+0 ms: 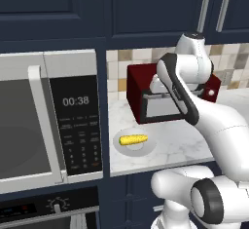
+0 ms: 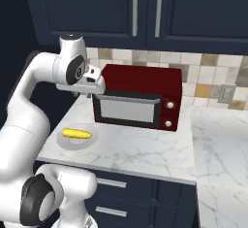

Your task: Place the corn on the rack of the oven.

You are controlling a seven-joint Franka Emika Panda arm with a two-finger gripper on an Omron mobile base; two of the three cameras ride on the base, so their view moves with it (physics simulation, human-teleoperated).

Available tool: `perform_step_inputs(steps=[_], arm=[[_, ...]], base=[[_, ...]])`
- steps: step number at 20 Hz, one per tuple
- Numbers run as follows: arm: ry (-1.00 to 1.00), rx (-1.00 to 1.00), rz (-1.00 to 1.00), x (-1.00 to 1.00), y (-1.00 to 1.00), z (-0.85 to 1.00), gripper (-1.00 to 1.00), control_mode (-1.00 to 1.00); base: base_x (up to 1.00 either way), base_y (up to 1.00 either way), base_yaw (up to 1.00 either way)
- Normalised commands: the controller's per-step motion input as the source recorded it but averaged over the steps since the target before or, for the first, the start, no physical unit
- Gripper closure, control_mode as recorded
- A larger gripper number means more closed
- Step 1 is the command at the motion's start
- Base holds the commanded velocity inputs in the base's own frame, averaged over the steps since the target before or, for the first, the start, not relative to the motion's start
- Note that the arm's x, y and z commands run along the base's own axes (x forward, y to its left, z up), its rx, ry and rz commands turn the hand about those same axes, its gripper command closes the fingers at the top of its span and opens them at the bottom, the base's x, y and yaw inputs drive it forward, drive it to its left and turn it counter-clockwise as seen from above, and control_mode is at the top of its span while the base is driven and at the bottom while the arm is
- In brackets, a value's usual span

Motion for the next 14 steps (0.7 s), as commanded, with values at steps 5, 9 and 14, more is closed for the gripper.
perform_step_inputs(steps=[5,9,14], arm=[[0.03,-0.01,0.23,0.0,0.16,-0.42,-1.0,-1.0],[-0.04,-0.1,0.58,0.16,0.01,-0.73,-1.0,-1.0],[-0.03,-0.17,0.57,0.24,0.3,-0.87,-1.0,-1.0]], base=[[0.0,0.0,0.0],[0.0,0.0,0.0],[0.0,0.0,0.0]])
